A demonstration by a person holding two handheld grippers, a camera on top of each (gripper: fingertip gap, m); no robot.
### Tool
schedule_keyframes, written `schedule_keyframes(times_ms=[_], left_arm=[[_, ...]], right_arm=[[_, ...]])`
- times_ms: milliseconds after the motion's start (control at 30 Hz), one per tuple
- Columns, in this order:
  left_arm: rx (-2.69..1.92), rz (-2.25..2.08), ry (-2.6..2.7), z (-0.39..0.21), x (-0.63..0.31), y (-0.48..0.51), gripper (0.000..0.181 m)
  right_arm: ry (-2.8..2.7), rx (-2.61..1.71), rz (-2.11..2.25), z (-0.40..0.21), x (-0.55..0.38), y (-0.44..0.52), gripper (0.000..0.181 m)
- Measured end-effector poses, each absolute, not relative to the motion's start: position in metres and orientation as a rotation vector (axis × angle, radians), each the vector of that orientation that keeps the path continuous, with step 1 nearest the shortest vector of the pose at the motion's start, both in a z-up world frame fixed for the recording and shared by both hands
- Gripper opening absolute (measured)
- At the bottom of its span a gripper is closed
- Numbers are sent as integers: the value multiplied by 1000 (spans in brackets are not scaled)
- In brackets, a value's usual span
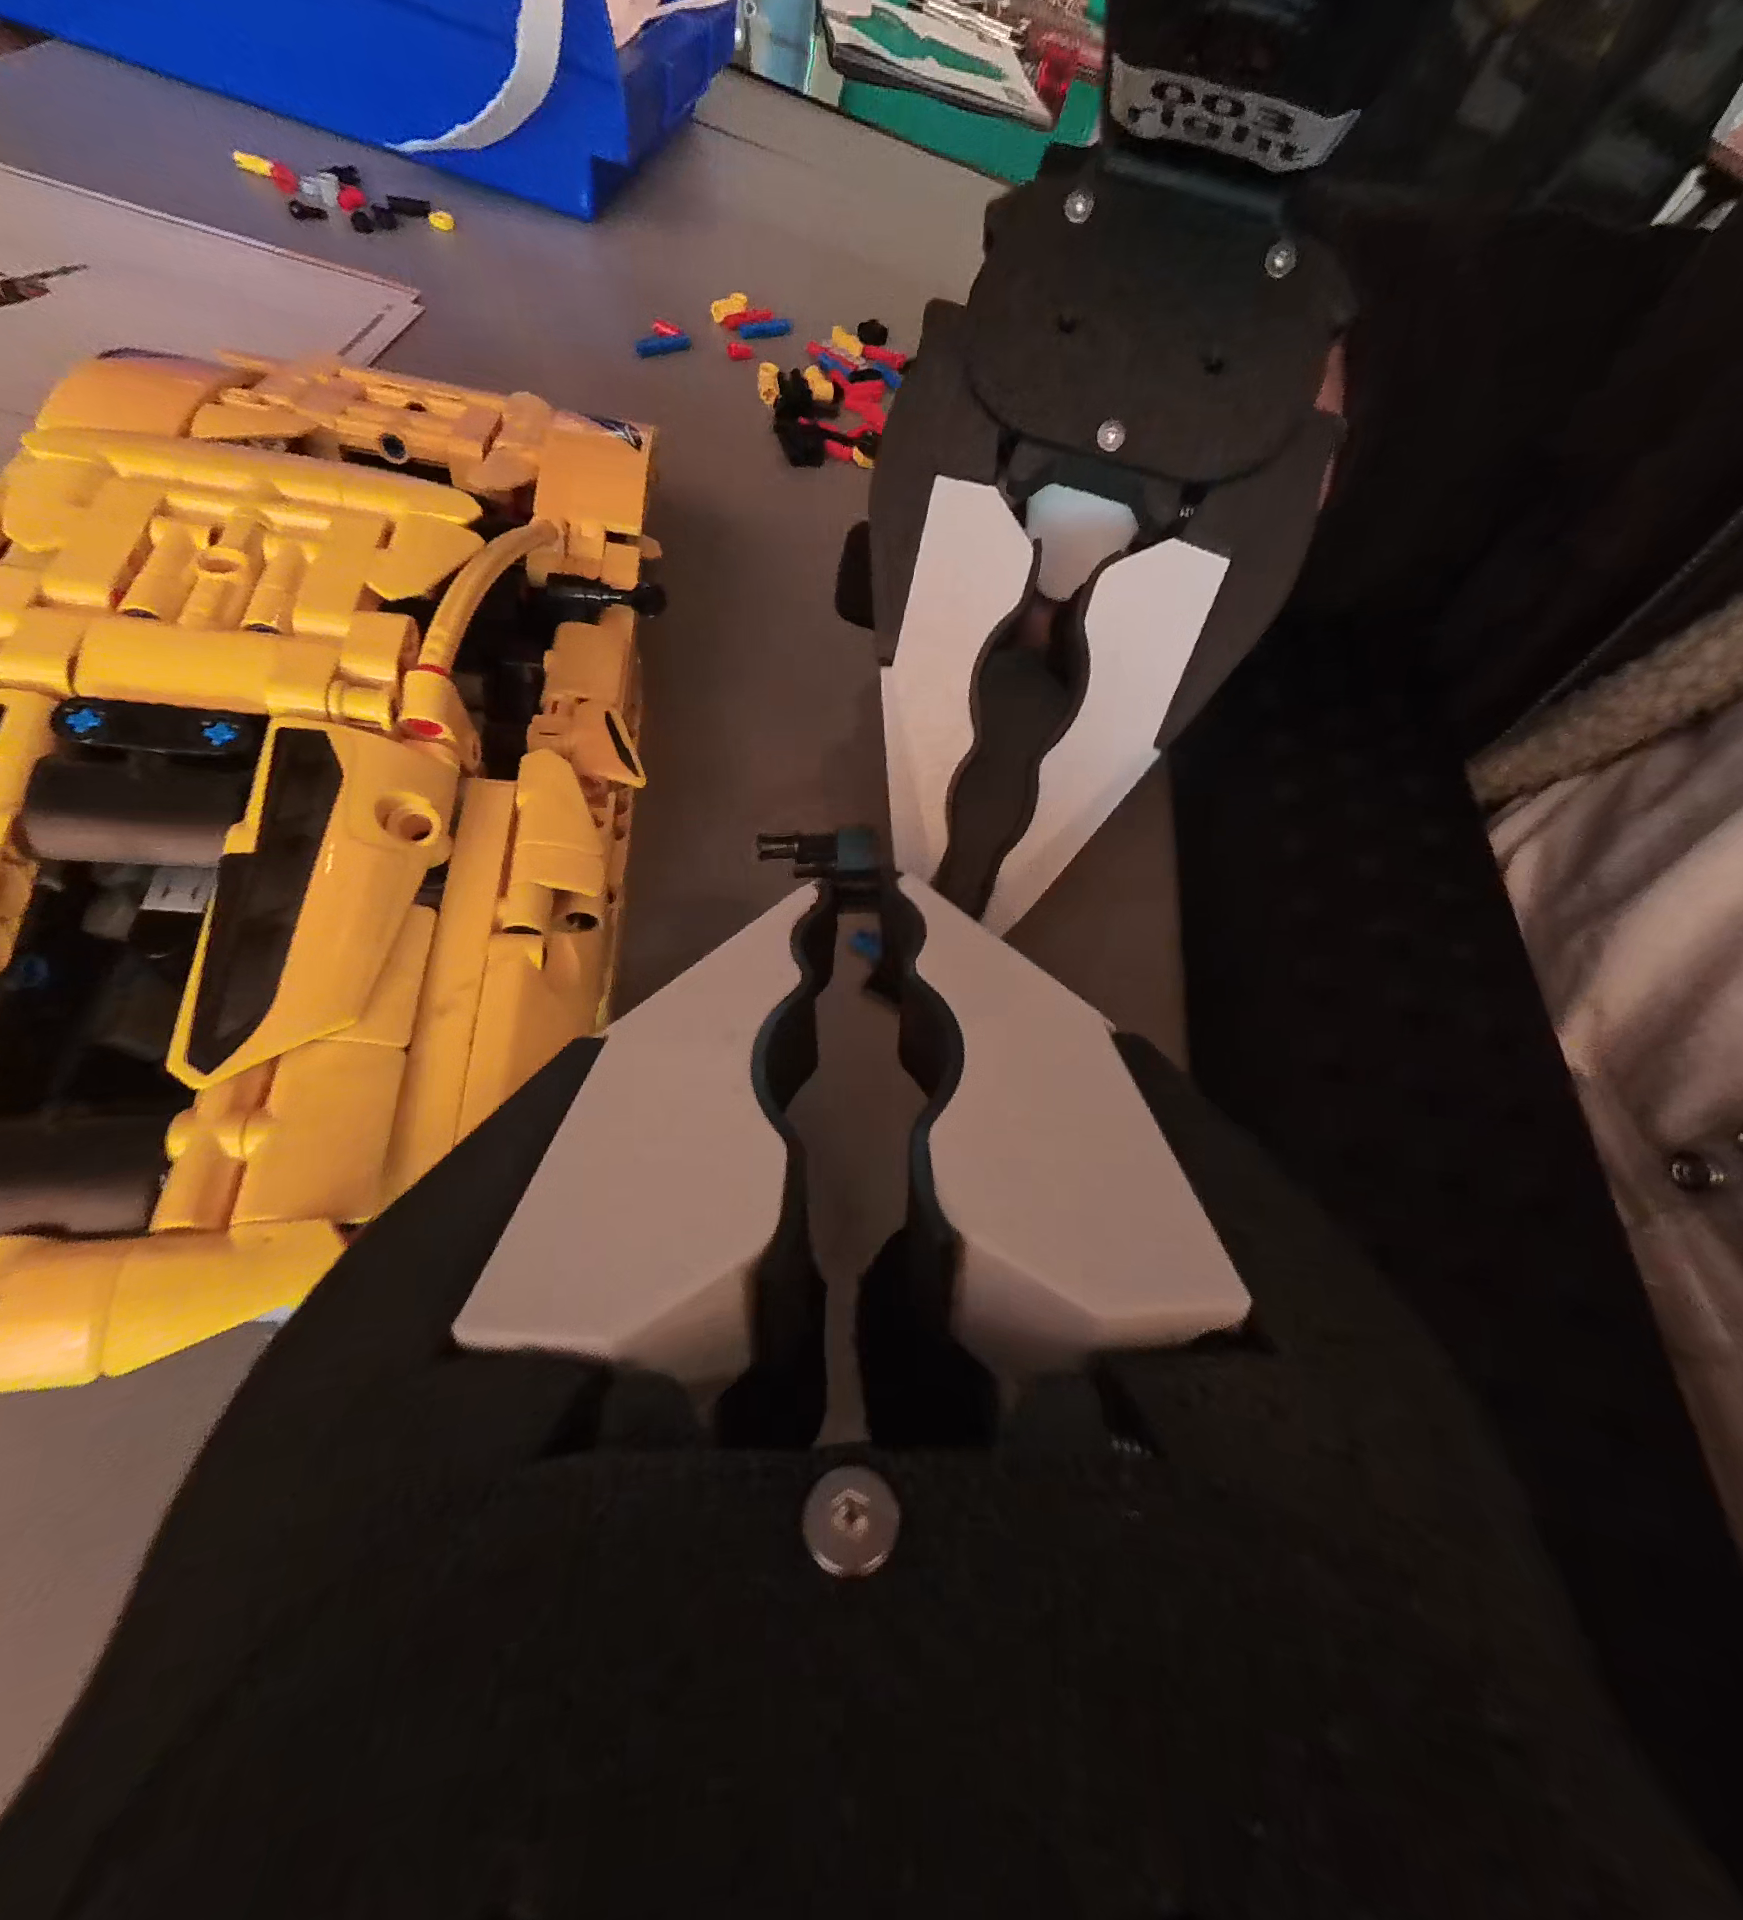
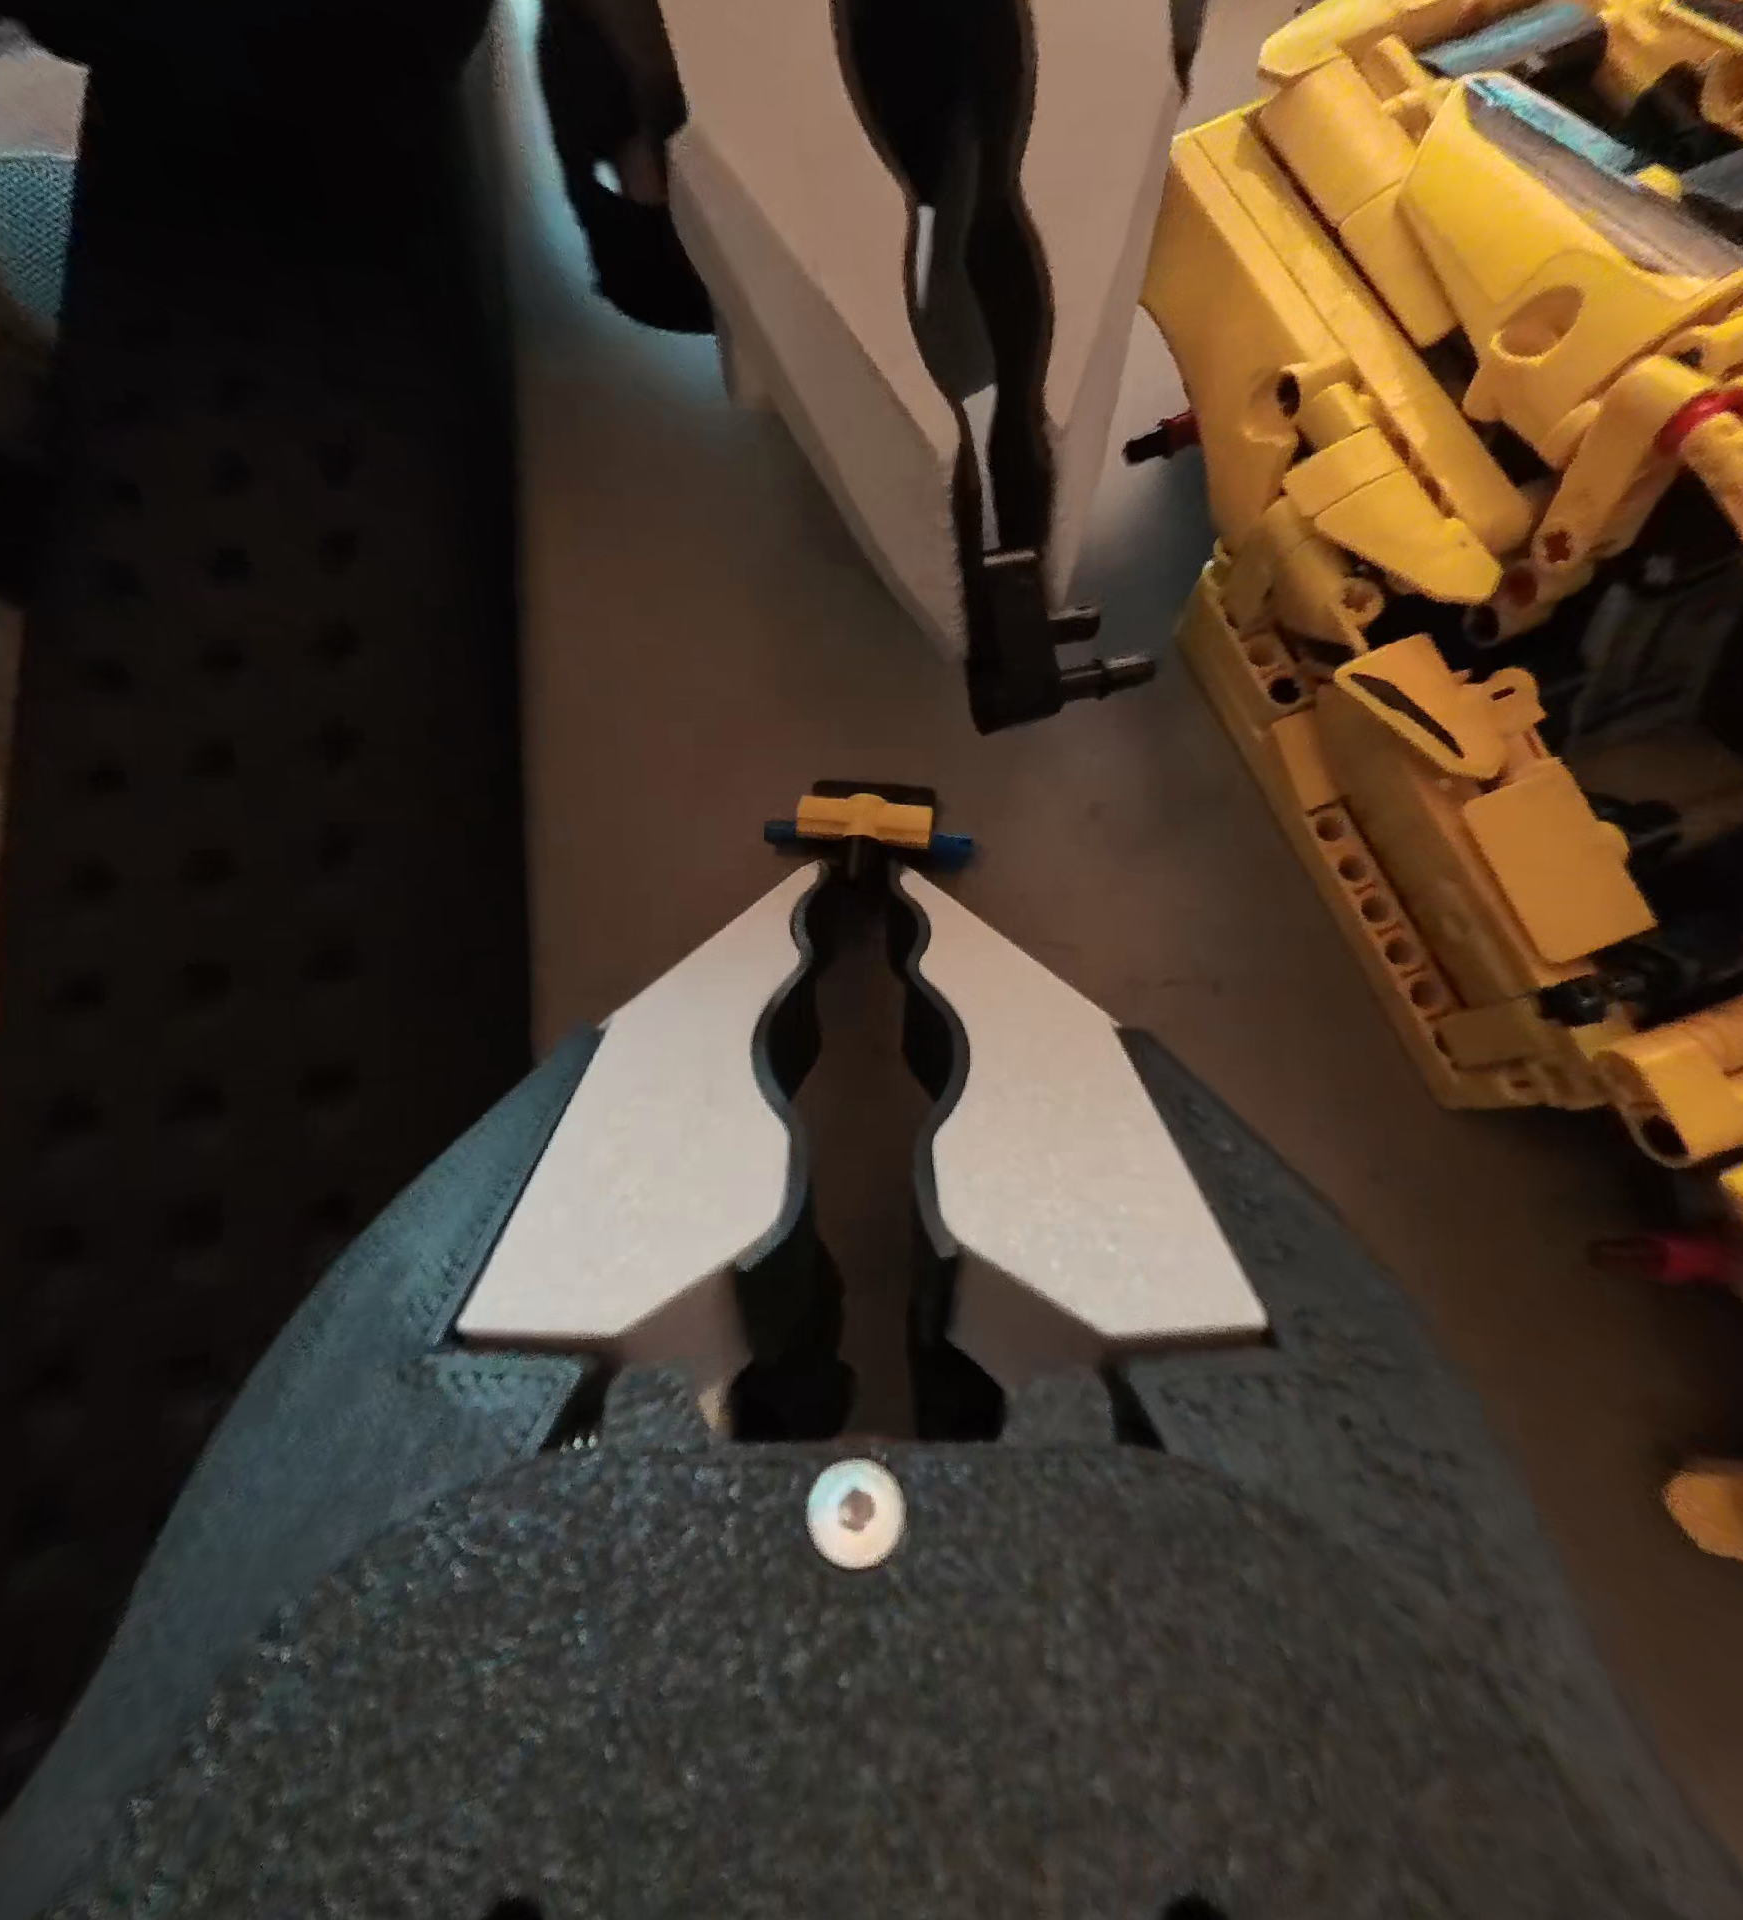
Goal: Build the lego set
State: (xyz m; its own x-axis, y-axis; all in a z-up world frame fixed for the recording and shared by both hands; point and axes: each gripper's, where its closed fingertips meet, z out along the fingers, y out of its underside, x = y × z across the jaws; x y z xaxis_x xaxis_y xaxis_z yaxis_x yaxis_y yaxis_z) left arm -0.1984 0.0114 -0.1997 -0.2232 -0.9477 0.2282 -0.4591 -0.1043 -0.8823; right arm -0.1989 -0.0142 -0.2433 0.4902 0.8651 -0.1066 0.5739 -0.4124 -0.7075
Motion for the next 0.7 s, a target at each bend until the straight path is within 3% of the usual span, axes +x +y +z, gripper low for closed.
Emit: schedule_keyframes(times_ms=[233,700], left_arm=[[-1537,-1351,1707,-194,-200,-1,8],[-1536,-1426,1701,-186,-201,-16,8]], right_arm=[[-1263,-1910,976,-203,-211,-35,7],[-1196,-1891,993,-198,-202,-33,7]])
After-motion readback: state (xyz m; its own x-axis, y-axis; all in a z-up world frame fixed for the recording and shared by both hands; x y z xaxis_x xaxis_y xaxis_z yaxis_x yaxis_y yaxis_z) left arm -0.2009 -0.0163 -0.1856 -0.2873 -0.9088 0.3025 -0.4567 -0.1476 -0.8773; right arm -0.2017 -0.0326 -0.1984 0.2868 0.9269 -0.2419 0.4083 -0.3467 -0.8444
